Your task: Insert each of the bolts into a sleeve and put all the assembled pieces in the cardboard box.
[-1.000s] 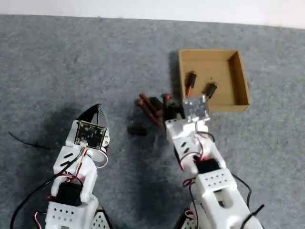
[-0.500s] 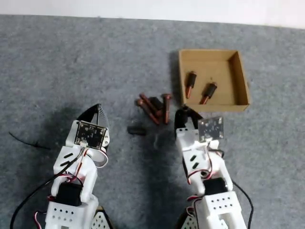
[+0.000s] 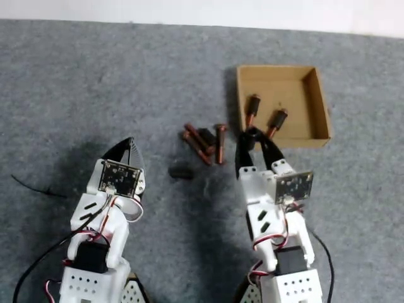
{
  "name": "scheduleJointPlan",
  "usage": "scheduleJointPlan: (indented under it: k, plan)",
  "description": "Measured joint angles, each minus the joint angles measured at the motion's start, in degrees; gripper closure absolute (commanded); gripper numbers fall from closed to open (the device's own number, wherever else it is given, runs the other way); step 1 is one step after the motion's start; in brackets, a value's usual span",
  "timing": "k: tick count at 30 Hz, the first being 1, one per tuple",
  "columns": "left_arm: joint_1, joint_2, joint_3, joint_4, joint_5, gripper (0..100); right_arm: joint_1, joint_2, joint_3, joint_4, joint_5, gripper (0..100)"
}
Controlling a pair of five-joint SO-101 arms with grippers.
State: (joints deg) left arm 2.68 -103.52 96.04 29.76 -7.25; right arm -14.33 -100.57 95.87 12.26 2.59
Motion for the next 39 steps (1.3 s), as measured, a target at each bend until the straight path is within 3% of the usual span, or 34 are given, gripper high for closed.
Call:
scheduleJointPlan:
  k: [7,16,25,30,39]
  plan:
    - [-0.26,0.0,-0.35,-4.4,0.53,99,0.0,-1.49,0.0,2.02,0.0,99.4]
    - [-9.14,-0.09,-10.81,4.22,9.32,99,0.0,-1.49,0.0,2.02,0.0,99.1]
    - [-4.31,0.53,-14.59,4.84,10.2,99,0.0,-1.49,0.0,2.02,0.0,99.0]
    - [-1.85,13.1,-19.96,1.05,10.2,99,0.0,-1.49,0.0,2.02,0.0,99.0]
    - [8.44,55.47,-40.44,-3.6,10.2,99,0.0,-1.49,0.0,2.02,0.0,98.9]
